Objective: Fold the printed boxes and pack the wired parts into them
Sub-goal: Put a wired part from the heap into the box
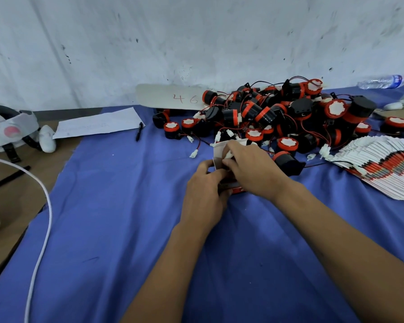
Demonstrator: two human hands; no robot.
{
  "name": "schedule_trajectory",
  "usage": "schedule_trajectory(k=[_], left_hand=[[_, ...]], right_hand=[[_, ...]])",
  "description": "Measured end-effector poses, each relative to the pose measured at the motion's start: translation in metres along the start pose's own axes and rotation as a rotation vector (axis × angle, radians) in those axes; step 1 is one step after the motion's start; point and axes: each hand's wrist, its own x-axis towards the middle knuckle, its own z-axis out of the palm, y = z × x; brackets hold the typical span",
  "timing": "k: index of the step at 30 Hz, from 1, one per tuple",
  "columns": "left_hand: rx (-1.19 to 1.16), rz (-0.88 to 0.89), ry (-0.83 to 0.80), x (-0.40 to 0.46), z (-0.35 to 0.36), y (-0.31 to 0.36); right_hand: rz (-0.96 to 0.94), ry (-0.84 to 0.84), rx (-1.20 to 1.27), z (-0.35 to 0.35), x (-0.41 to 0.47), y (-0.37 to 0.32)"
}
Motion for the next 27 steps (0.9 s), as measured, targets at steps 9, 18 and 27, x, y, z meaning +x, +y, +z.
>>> schedule_trajectory(k=[9,18,27], left_hand=[[-0.018,0.117,0.008,-0.001,-0.005,-0.010],[-0.195,0.147,0.053,0.001,-0.012,-0.011],[-0.580,-0.008,-0.016,0.003,-0.004,-0.020]], right_hand=[[-0.011,-0.122,-0.096,-0.001,0.003,-0.002],[0.034,-0.116,-0.137,0.003,-0.006,-0.006],[-0.019,0.062,-0.049,0.003,-0.010,-0.012]])
